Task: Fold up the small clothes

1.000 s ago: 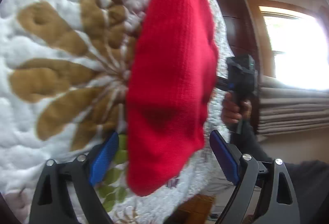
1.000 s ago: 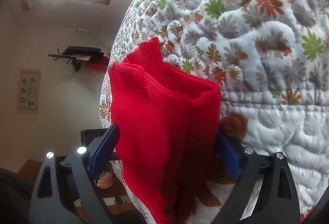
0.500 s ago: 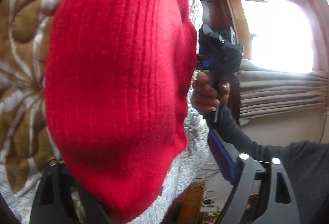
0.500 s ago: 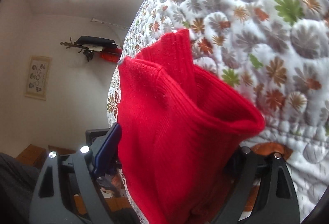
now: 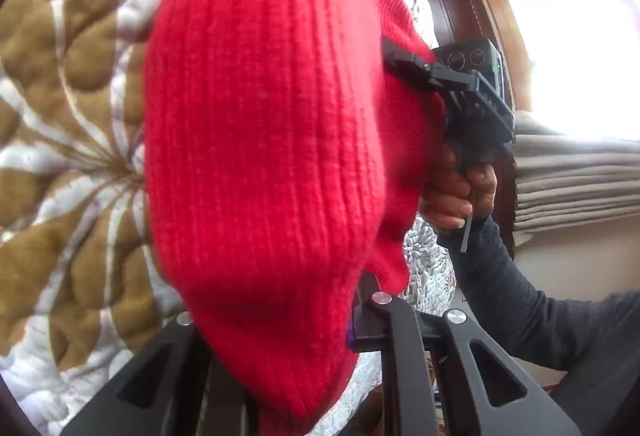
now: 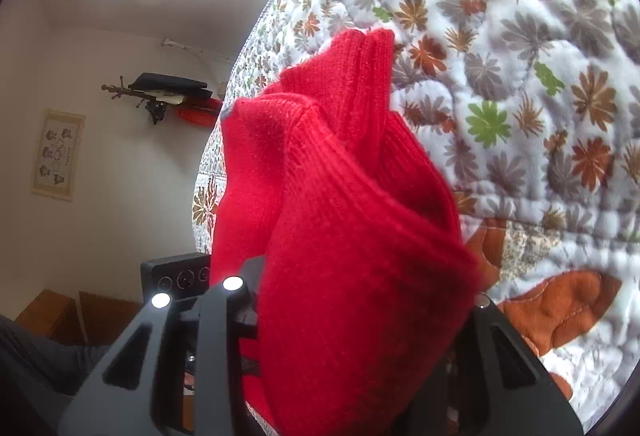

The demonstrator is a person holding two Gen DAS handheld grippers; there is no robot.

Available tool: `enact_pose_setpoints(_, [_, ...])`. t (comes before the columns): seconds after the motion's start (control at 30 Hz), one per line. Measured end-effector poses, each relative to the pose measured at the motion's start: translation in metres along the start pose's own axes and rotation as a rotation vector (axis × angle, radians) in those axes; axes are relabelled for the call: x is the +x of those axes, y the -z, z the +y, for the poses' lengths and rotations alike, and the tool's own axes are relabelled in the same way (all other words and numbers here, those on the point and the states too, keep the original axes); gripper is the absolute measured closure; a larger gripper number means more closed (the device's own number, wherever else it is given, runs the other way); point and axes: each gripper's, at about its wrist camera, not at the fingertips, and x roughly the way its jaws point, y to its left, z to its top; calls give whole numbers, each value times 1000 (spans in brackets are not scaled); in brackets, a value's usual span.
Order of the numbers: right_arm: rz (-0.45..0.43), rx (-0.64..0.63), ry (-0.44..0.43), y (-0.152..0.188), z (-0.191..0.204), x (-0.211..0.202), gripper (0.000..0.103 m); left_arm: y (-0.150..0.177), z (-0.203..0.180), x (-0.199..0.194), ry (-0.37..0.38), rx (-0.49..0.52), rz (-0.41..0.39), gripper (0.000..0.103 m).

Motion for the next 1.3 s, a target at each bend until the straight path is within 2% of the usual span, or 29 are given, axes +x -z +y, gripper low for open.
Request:
enact_pose_setpoints(0.23, [-6,-28,11,6,31,5,69,5,0,-33,-2,10,-35,88])
enact_pose_setpoints(0.37, [23,-48,3,12,52,29,69,14,6,-56,-19,-1,-50,88])
enact_pose_setpoints(0.5, [83,-74,-26,17,79,77,69,44,28,-97,-54,-42,-95,88])
enact_pose_setpoints(0.73, [232,-194,-75,35,148,180,69,119,59,-167,-84,-174,-240,88])
enact_pose_setpoints(0.8, [278,-236,-79,42,165,205,69,138,68,-178,-95,-208,-274,88])
enact_pose_setpoints(0.9, [326,-265,-68,50,173,232,66,154,78,-171,-110,-262,-298,88])
enact_pose_setpoints(0.97, [328,-254,-28,52,166,236,58,155,92,-163,-132,-280,-298,84])
enact_pose_setpoints(1.03, [306,-210,-21,49,156,224,48,151,99,-157,-127,-289,-296,71])
enact_pose_setpoints(1.07, [288,-194,-17,48,153,211,38,150,99,-155,-115,-291,-294,69])
enact_pose_setpoints(1.1, [261,-183,-4,46,150,195,30,149,98,-155,-92,-292,-296,60])
enact_pose_setpoints(1.13, [232,-170,9,46,146,180,28,147,96,-154,-77,-290,-300,52])
enact_pose_setpoints(1.17, [209,-156,30,45,142,163,27,148,92,-156,-78,-289,-305,49])
enact_pose_setpoints(1.23, [173,-130,54,44,135,136,30,155,89,-165,-112,-298,-315,37])
enact_pose_setpoints(1.3, [155,-114,42,49,140,124,36,162,87,-183,-160,-316,-350,31])
